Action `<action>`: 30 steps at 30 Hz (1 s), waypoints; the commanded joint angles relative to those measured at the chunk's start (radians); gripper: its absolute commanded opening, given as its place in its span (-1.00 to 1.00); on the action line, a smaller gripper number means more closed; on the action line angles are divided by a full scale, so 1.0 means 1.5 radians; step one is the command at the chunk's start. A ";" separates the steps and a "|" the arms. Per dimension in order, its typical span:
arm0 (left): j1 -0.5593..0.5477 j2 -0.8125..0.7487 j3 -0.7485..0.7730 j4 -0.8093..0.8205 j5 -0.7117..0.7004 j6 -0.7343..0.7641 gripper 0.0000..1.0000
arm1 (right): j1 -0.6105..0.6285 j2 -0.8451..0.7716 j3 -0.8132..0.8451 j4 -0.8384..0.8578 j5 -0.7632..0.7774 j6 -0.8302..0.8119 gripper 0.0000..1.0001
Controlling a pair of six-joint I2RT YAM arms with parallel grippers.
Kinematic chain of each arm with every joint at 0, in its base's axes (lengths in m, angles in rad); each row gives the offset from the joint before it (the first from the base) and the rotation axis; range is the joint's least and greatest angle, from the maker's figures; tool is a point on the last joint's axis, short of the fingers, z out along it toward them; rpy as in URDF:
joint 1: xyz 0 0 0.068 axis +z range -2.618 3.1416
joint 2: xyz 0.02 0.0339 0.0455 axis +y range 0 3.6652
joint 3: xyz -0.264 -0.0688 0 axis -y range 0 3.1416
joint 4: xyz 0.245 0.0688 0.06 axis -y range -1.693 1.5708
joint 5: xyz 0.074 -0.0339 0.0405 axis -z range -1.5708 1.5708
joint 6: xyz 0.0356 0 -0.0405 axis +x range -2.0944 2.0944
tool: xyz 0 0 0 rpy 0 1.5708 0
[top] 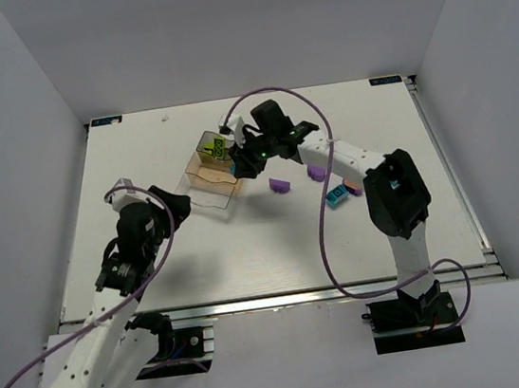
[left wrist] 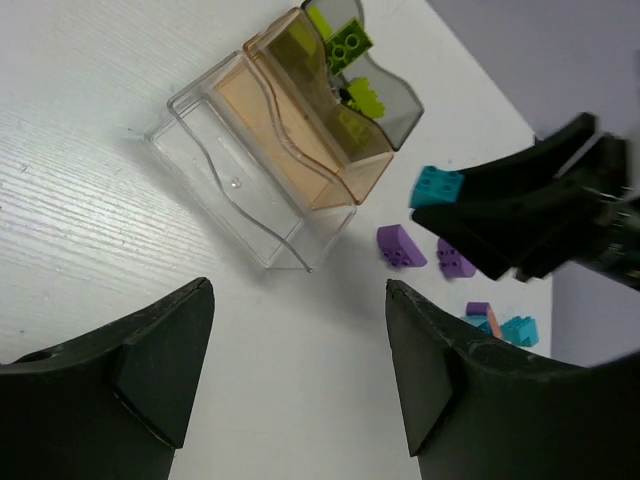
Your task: Sort the legos into containers by color
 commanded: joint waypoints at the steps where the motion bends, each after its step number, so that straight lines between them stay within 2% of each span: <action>1: -0.002 -0.061 -0.006 -0.041 -0.017 -0.008 0.58 | 0.007 0.025 0.047 -0.003 0.041 0.010 -1.00; 4: -0.002 -0.087 -0.014 -0.063 -0.021 -0.021 0.58 | 0.014 0.052 0.058 0.007 0.057 0.002 -0.97; 6: -0.002 -0.103 -0.016 -0.075 -0.022 -0.030 0.58 | 0.016 0.073 0.072 0.013 0.063 0.002 -0.85; 11: -0.002 -0.118 -0.013 -0.110 -0.019 -0.044 0.57 | 0.015 0.098 0.098 0.034 0.070 0.007 -0.70; 14: -0.002 -0.123 -0.010 -0.118 -0.018 -0.048 0.57 | 0.016 0.115 0.117 0.038 0.075 0.008 -0.51; 15: -0.003 -0.124 -0.009 -0.119 -0.019 -0.048 0.57 | 0.016 0.119 0.120 0.037 0.075 0.006 -0.27; 20: -0.003 -0.114 -0.005 -0.107 -0.010 -0.041 0.55 | 0.016 0.114 0.123 0.025 0.068 -0.010 0.32; 22: -0.002 -0.102 -0.004 -0.098 -0.007 -0.035 0.53 | 0.015 0.097 0.118 0.026 0.070 -0.019 0.78; 25: -0.002 -0.083 0.012 -0.102 -0.011 -0.008 0.48 | 0.005 0.042 0.072 0.077 0.078 -0.019 0.79; 27: -0.002 -0.076 0.024 -0.101 -0.013 0.013 0.39 | -0.005 -0.026 -0.001 0.124 0.085 -0.028 0.79; 29: -0.002 -0.071 0.027 -0.098 -0.015 0.029 0.31 | -0.014 -0.110 -0.110 0.230 0.097 -0.032 0.79; 30: -0.002 -0.070 0.027 -0.090 -0.015 0.034 0.23 | -0.018 -0.134 -0.146 0.259 0.131 -0.025 0.79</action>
